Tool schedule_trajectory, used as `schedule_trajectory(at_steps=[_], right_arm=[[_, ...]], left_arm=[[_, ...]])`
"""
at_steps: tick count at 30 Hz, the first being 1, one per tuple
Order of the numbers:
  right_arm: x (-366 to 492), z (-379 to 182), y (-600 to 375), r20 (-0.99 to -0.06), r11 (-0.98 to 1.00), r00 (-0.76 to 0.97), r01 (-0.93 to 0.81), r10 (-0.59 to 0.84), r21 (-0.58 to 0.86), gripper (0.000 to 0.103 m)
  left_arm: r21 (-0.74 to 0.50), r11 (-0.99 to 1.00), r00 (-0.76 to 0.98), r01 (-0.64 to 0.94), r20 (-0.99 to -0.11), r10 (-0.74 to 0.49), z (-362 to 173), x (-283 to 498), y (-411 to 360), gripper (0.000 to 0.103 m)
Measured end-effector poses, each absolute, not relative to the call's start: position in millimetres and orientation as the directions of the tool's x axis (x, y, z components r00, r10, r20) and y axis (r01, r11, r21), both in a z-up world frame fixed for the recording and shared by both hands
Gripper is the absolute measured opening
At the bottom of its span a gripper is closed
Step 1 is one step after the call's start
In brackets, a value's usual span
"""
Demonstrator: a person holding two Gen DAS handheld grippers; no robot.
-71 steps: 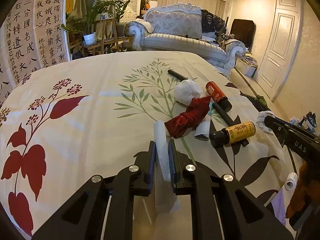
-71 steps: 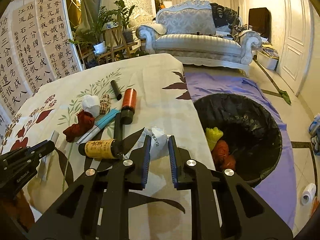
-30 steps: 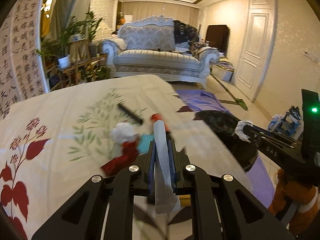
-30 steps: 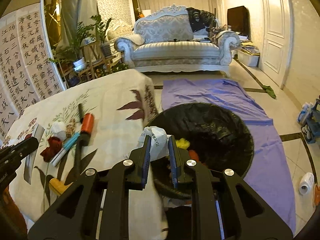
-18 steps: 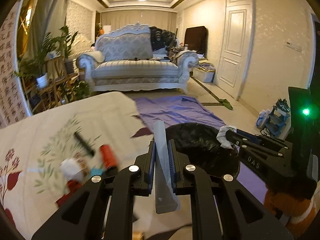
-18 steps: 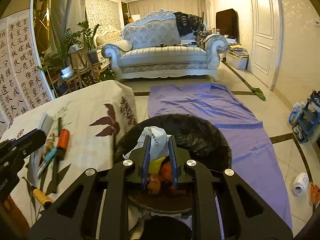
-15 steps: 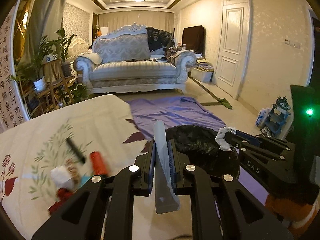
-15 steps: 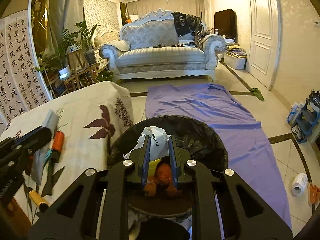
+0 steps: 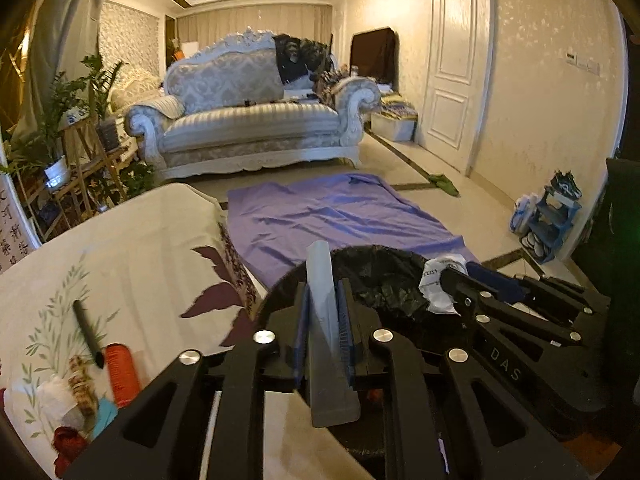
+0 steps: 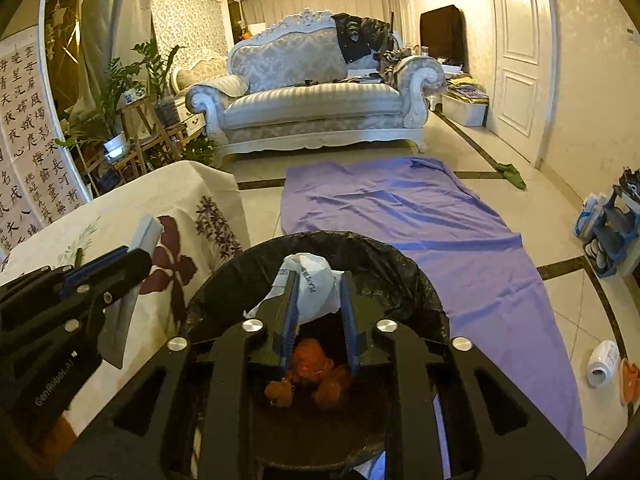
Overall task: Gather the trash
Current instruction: 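Carry the paper roll and tissue over the black bin and open both grippers, then grasp the yellow-labelled bottle with the right gripper while the left approaches the red cloth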
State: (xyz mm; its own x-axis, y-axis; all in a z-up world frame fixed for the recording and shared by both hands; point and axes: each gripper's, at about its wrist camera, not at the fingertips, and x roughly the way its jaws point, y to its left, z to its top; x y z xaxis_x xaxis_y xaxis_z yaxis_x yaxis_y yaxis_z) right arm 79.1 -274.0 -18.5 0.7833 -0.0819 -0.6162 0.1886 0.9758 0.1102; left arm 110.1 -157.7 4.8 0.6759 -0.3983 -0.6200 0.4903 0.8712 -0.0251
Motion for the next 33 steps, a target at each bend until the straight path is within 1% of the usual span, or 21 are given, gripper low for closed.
schedule_trajectory(at_steps=[2, 4, 5, 6, 10, 12, 15, 26, 33], right_arm=[[81, -20, -276, -0.620, 0.974, 0.780, 0.195, -0.085, 0.112, 0.030], [81, -21, -279, -0.619, 0.972, 0.780, 0.207, -0.094, 0.113, 0.035], [80, -21, -280, -0.617, 0.971, 0.781, 0.212, -0.097, 0.115, 0.037], [79, -21, -282, -0.614, 0.969, 0.783, 0.217, -0.101, 0.117, 0.037], [75, -18, -283, -0.610, 0.966, 0.785, 0.228, -0.110, 0.119, 0.040], [71, -16, -281, -0.607, 0.966, 0.786, 0.232, -0.115, 0.116, 0.045], [66, -13, -281, -0.601, 0.965, 0.791, 0.233, -0.117, 0.118, 0.047], [39, 0, -249, -0.593, 0.976, 0.803, 0.170, -0.059, 0.133, 0.050], [23, 2, -204, -0.598, 0.988, 0.801, 0.072, 0.025, 0.138, 0.050]], left_arm=[[-0.033, 0.875, 0.670, 0.482, -0.630, -0.393, 4, 115, -157, 0.021], [-0.038, 0.879, 0.671, 0.476, -0.631, -0.390, 5, 115, -156, 0.028], [-0.038, 0.881, 0.674, 0.472, -0.628, -0.389, 6, 114, -155, 0.034], [-0.040, 0.881, 0.677, 0.471, -0.625, -0.390, 7, 113, -154, 0.038], [-0.048, 0.886, 0.682, 0.460, -0.620, -0.388, 10, 110, -148, 0.047], [-0.051, 0.889, 0.689, 0.455, -0.612, -0.388, 13, 108, -144, 0.053], [-0.055, 0.888, 0.694, 0.456, -0.603, -0.394, 18, 106, -139, 0.059], [-0.071, 0.912, 0.718, 0.404, -0.593, -0.364, 32, 82, -95, 0.068], [-0.054, 0.942, 0.744, 0.331, -0.599, -0.296, 32, 55, -45, 0.068]])
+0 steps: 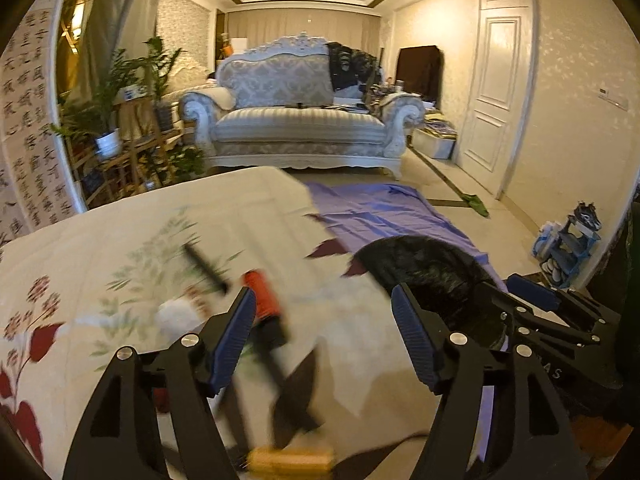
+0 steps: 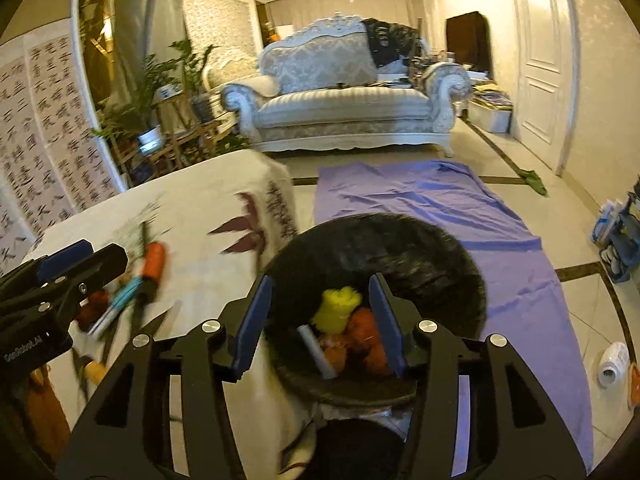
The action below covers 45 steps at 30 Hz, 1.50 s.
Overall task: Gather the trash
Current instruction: 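Grasp the yellow-labelled bottle with the right gripper while the left approaches the red cloth, then grasp the red cloth with the left gripper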
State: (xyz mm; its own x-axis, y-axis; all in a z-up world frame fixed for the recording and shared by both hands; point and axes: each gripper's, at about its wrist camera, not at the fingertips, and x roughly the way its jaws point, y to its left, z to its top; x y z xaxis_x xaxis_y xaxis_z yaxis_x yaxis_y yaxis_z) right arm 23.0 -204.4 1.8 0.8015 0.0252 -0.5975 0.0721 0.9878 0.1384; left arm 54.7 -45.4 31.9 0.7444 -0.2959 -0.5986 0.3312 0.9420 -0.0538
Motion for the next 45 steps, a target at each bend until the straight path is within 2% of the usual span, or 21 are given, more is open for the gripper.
schedule_trajectory(at_steps=[18, 26, 38, 40, 44, 45], right_arm=[[-3, -4, -93, -0.626, 0.974, 0.746, -0.191, 0.227, 0.126, 0.050], [-7, -11, -57, -0.644, 0.948, 0.707, -0.300, 0.293, 0.102, 0.050], [-3, -36, -35, -0.706, 0.929, 0.632, -0.356, 0.320, 0.103, 0.050], [-4, -37, -32, -0.706, 0.927, 0.631, -0.363, 0.322, 0.098, 0.047], [-4, -37, -25, -0.707, 0.917, 0.623, -0.389, 0.335, 0.092, 0.025], [-5, -37, -23, -0.708, 0.915, 0.623, -0.394, 0.333, 0.084, 0.023]], left_arm=[[-0.034, 0.994, 0.736, 0.102, -0.670, -0.099, -4, 20, 60, 0.068], [-0.048, 0.997, 0.738, 0.054, -0.671, -0.073, -12, 19, 88, 0.068], [-0.067, 0.997, 0.726, 0.025, -0.685, -0.064, -18, 19, 103, 0.068], [-0.066, 0.997, 0.726, 0.025, -0.685, -0.064, -19, 19, 103, 0.068], [-0.066, 0.997, 0.725, 0.033, -0.686, -0.069, -18, 20, 101, 0.068], [-0.064, 0.997, 0.725, 0.035, -0.685, -0.070, -18, 21, 100, 0.068]])
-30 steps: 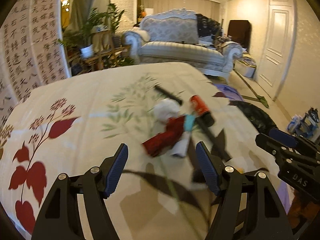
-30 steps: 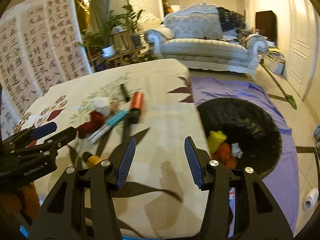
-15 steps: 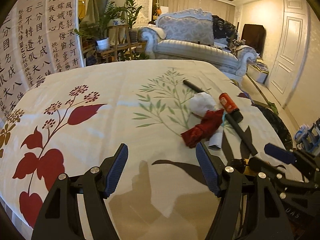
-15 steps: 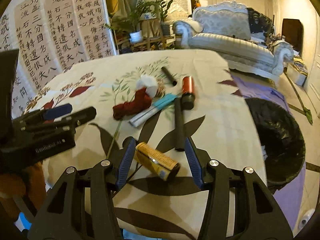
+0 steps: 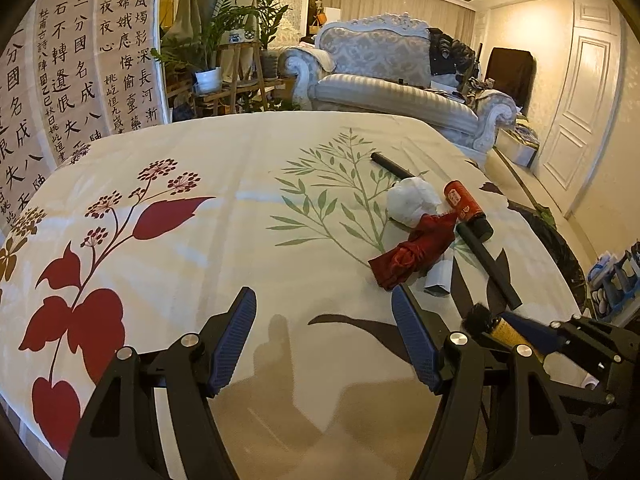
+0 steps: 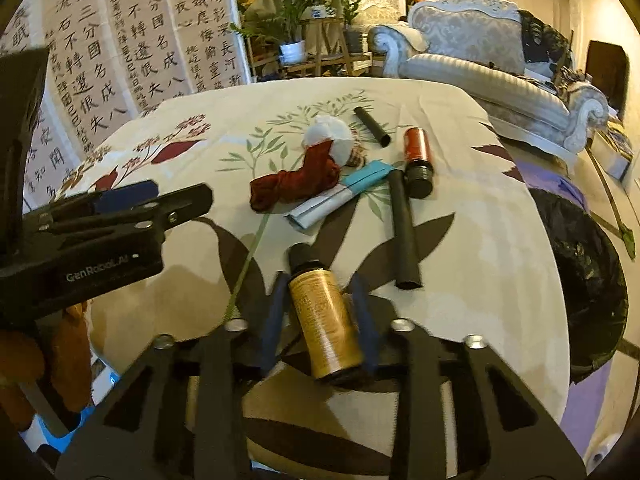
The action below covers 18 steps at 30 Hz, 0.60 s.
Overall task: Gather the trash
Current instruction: 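Grasp the red cloth with the left gripper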
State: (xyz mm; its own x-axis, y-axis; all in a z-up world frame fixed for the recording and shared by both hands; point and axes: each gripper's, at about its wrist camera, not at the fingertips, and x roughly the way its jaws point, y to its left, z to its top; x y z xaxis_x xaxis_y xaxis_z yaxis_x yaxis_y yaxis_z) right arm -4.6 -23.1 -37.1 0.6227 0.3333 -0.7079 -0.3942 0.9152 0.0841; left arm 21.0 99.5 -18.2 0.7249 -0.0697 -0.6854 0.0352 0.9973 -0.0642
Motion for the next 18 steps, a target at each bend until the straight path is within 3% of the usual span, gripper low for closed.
schedule_trajectory(at_steps=[18], right_arm=[[15, -14, -74, -0.641, 0.959, 0.718, -0.258, 0.272, 0.118, 0.023]], left_arm=[[-0.045, 0.990, 0.693, 0.135, -0.710, -0.126, -22, 54, 68, 0.068]])
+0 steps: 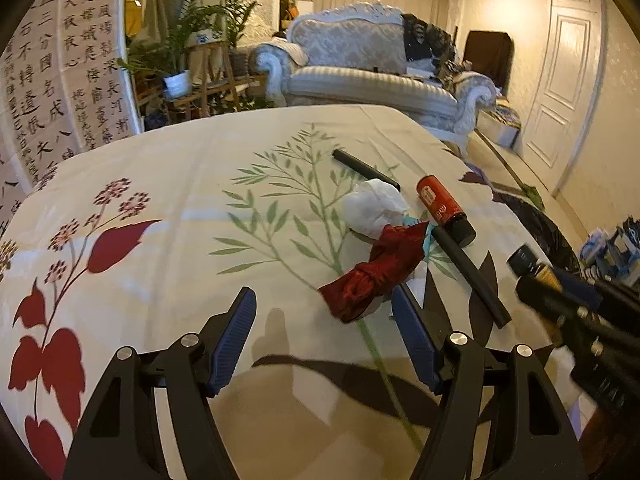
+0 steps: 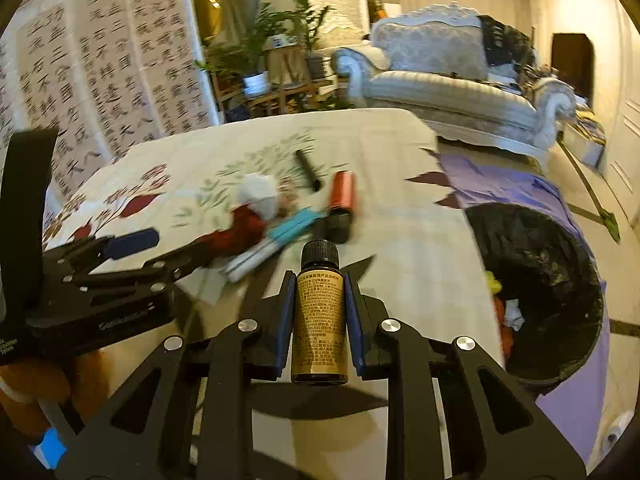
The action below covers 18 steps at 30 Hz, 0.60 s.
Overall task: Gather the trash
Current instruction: 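Grasp the red cloth with the left gripper, then carry the red cloth and bottle over the black bin with both grippers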
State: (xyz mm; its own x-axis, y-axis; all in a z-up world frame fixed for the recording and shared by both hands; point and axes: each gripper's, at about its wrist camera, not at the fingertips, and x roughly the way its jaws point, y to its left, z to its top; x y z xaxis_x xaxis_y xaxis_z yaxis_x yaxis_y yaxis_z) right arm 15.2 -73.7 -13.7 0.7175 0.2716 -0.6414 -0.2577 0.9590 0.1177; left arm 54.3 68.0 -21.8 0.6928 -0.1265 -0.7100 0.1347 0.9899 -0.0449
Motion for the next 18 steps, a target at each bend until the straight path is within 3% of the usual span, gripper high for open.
schedule_trajectory(at_steps=[8, 13, 15, 18], right_arm=[[36, -15, -90, -0.643, 0.967, 0.724, -0.213, 0.250, 0.137, 0.023], [41, -20, -92, -0.648, 0.967, 0.719, -0.207, 0.252, 0.147, 0.023], [41, -21, -92, -0.650, 0.967, 0.717, -0.206, 0.253, 0.149, 0.023], [41, -23, -92, -0.653, 0.967, 0.714, -0.205, 0.253, 0.150, 0.023]], left_arm=[[-0.024, 0.981, 0.662, 0.191, -0.735, -0.147, -23, 74, 56, 0.064], [-0.049, 0.970, 0.626, 0.239, -0.756, -0.192, -27, 80, 51, 0.043], [-0.053, 0.968, 0.618, 0.244, -0.761, -0.198, -29, 79, 51, 0.029], [-0.063, 0.966, 0.620, 0.252, -0.756, -0.211, -28, 77, 52, 0.025]])
